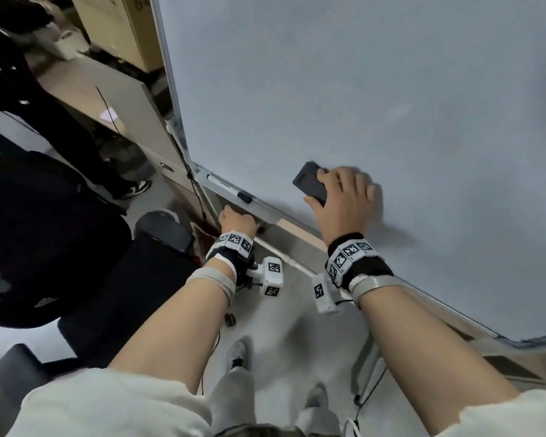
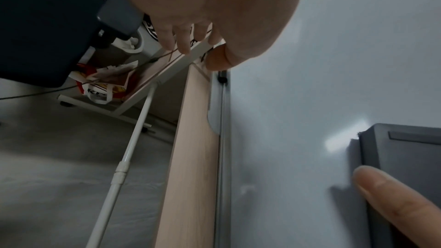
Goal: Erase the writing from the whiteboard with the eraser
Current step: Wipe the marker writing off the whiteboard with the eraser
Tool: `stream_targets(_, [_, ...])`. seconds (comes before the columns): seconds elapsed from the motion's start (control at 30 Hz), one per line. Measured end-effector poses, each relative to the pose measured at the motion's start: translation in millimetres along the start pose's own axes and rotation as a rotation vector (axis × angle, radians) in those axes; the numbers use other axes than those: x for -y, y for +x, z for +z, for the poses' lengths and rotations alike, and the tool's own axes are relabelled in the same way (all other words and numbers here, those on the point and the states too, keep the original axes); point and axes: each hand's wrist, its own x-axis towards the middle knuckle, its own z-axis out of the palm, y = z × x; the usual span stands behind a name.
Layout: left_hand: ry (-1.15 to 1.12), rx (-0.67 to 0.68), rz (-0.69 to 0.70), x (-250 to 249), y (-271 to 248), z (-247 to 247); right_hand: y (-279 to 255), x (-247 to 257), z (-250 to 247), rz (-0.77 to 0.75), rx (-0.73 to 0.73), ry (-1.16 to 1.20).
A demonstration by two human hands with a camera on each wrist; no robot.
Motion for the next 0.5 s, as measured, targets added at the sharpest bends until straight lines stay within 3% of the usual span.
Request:
stream_targets(0.23, [0.13,0.058,0.079,-12.0,85.6,-40.7,42.8,78.3,42.0,-0.044,-0.044,-0.044])
stream_targets(0.4, [0.292,0.139,0.13,-18.4,123.7,-69.1,60.8,131.1,69.9,-0.014,0.077,-0.017])
stream_targets(0.5, [0.218,0.131,0.063,-26.4,136.9,-87.2,57.7,150.9,87.1,-0.018,0.172,-0.024])
